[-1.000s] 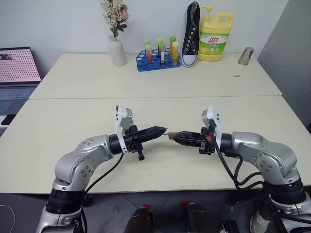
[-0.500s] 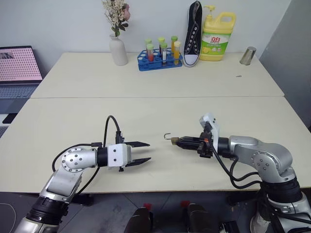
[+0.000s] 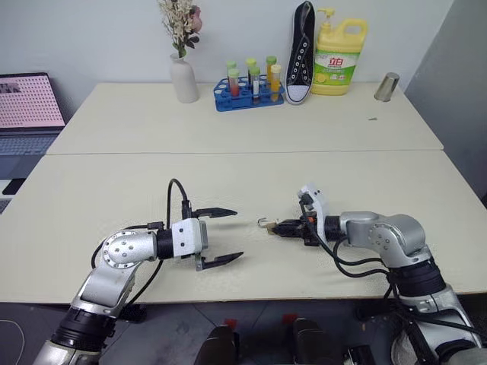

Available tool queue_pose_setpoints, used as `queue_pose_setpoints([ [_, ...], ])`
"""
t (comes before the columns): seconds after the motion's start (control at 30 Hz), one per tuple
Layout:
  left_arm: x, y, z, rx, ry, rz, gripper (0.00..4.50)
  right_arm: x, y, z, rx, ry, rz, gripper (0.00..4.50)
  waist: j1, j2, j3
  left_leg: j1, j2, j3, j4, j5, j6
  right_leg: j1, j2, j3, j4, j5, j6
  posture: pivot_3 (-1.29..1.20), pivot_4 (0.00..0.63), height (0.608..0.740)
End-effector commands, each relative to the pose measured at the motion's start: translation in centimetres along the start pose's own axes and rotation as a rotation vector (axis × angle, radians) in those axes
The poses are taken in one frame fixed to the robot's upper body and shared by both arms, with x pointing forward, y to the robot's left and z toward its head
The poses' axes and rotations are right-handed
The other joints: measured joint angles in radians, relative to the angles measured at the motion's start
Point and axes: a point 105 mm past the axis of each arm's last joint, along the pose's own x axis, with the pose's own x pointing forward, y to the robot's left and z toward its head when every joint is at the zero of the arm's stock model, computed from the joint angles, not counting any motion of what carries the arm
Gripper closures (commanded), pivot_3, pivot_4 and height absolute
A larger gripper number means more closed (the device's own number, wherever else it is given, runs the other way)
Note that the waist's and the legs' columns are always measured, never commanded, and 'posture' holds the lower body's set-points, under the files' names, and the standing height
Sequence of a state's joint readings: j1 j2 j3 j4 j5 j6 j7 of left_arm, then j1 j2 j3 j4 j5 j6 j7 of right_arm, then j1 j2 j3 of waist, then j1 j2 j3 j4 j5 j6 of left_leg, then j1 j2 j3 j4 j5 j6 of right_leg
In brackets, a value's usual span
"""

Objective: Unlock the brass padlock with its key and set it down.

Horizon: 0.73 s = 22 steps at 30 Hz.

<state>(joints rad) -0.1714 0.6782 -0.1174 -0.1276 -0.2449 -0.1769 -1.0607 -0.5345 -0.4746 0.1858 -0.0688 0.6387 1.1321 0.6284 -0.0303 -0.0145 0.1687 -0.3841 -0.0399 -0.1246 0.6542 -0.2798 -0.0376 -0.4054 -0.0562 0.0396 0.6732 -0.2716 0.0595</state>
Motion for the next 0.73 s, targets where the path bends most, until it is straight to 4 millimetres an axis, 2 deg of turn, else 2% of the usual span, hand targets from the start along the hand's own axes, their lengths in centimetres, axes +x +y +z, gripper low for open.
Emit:
queue_pose_setpoints([
  [0.03,0.3,0.3,1.4,-0.044,-0.045,-0.002,0.00,-1.7,-0.4,0.8,-0.117,-0.002,-0.029,2.22,-0.001,0.000,0.000,0.000,0.000,0.000,0.000,0.000,0.000,0.000,0.000,0.000,0.000,0.000,0.000,0.00,0.150,0.740],
  [0.2,0.2,0.9,1.6,-0.144,-0.046,0.029,0.00,-3.8,-0.7,0.4,-0.290,0.022,-0.070,0.42,-0.002,0.000,0.000,0.000,0.000,0.000,0.000,0.000,0.000,0.000,0.000,0.000,0.000,0.000,0.000,0.00,0.150,0.740],
  [0.23,0.0,1.2,1.5,-0.175,-0.023,0.048,0.00,-4.5,0.0,0.7,-0.350,0.010,-0.056,0.08,-0.001,0.000,0.000,0.000,0.000,0.000,0.000,0.000,0.000,0.000,0.000,0.000,0.000,0.000,0.000,0.00,0.150,0.740],
  [0.33,-0.5,1.9,0.5,-0.215,0.072,0.101,0.00,-6.1,2.1,1.4,-0.485,-0.040,-0.009,0.03,-0.002,0.000,0.001,0.000,0.000,0.000,0.000,0.000,0.000,0.000,0.000,0.000,0.000,0.000,0.000,0.00,0.150,0.740],
  [0.47,-1.0,1.4,0.2,-0.201,0.127,0.068,0.00,-7.5,4.4,1.4,-0.584,-0.060,0.066,0.03,-0.004,0.000,0.001,0.001,0.001,0.000,0.000,0.000,0.000,0.000,0.001,-0.001,0.000,0.000,0.000,0.00,0.150,0.740],
  [0.73,-1.3,0.7,0.6,-0.213,0.092,0.016,0.00,-8.1,4.0,1.4,-0.657,-0.055,0.032,0.03,-0.001,-0.001,0.001,0.000,0.001,0.000,0.000,0.000,0.000,0.001,0.001,0.000,-0.001,0.000,0.000,0.00,0.150,0.740],
])
